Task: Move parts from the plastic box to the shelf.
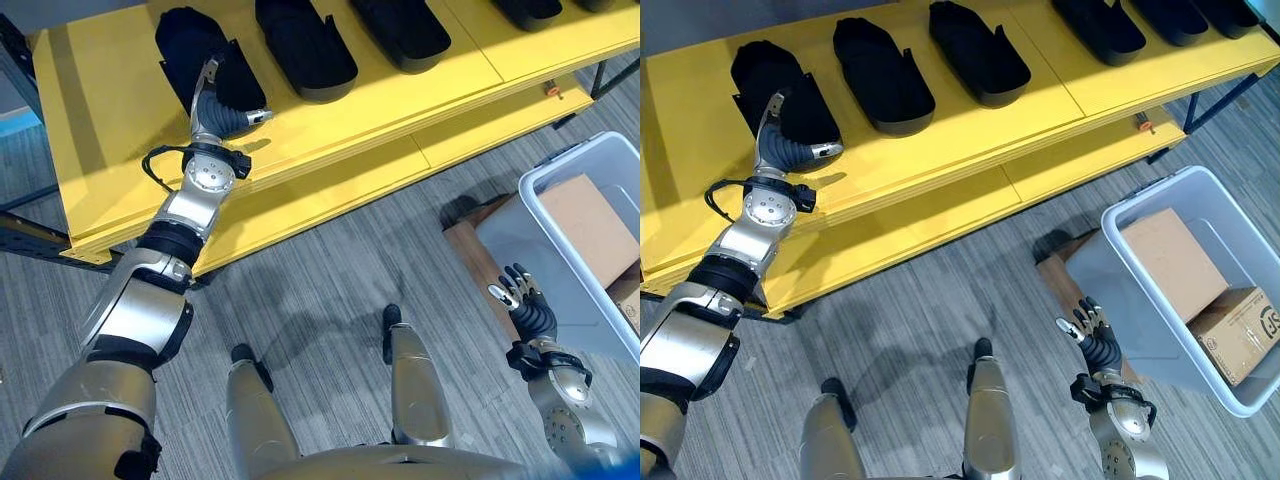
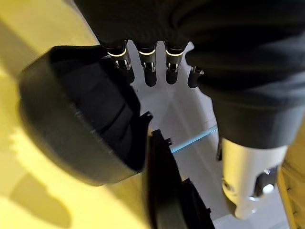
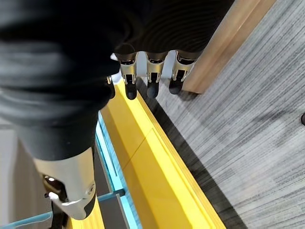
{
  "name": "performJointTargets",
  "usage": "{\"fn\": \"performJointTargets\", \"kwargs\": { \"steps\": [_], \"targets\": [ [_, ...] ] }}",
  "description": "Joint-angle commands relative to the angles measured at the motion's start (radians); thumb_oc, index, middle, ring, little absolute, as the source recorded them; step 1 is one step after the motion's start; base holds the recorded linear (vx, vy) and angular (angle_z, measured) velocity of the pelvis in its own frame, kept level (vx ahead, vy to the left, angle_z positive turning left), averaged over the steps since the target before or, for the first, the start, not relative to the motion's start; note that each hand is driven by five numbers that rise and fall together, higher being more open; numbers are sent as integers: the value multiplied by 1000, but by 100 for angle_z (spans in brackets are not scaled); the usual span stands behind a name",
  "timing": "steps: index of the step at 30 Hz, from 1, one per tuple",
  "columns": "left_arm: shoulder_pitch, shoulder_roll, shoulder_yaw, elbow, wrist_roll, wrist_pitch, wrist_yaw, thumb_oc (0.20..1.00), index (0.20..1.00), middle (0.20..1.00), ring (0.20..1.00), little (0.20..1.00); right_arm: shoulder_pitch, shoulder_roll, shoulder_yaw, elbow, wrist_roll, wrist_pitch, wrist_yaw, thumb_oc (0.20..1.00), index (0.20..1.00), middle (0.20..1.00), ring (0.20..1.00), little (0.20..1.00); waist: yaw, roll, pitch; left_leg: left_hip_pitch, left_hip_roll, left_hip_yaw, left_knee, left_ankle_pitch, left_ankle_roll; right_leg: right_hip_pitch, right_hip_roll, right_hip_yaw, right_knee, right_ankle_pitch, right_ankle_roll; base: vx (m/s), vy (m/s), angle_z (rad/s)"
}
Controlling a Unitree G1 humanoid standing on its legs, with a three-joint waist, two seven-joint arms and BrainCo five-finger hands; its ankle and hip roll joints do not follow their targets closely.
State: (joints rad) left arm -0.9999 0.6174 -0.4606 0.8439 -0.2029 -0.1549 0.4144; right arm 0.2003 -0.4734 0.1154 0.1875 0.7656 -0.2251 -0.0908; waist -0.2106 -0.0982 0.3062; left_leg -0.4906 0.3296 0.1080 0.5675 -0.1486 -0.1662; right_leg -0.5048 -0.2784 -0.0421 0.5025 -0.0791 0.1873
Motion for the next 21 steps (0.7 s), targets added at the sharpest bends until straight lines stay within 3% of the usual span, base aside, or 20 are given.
{"fn": "performJointTargets", "kwargs": {
  "steps": [1,8,14,21],
  "targets": [
    [-44,56,-6,24,45,-18,11,1000,1000,1000,1000,1000,0,-26,-64,1,31,-41,4,1000,1000,1000,1000,1000,3,-7,-26,-12,5,12,-87,137,8,-5,28,50,27,49,-8,0,0,0],
    [-47,65,-13,-12,37,-34,9,1000,1000,1000,1000,1000,4,-27,-68,-1,28,-41,9,1000,1000,1000,1000,1000,4,-5,-26,-6,3,13,-89,138,7,0,28,50,27,49,-8,0,0,0],
    [64,79,44,-243,7,-88,5,1000,1000,1000,1000,1000,1,-12,-79,-8,28,-42,8,1000,1000,1000,1000,1000,20,-2,-22,-17,-2,8,-99,161,16,-7,28,46,25,64,-16,-28,-2,1],
    [305,93,219,-597,-45,-148,-22,1000,1000,1000,1000,1000,0,9,-106,-15,16,-40,-4,1000,1000,1000,1000,1000,54,4,2,-1,-10,0,-101,157,18,19,24,36,30,53,-24,2,0,0]
  ]
}}
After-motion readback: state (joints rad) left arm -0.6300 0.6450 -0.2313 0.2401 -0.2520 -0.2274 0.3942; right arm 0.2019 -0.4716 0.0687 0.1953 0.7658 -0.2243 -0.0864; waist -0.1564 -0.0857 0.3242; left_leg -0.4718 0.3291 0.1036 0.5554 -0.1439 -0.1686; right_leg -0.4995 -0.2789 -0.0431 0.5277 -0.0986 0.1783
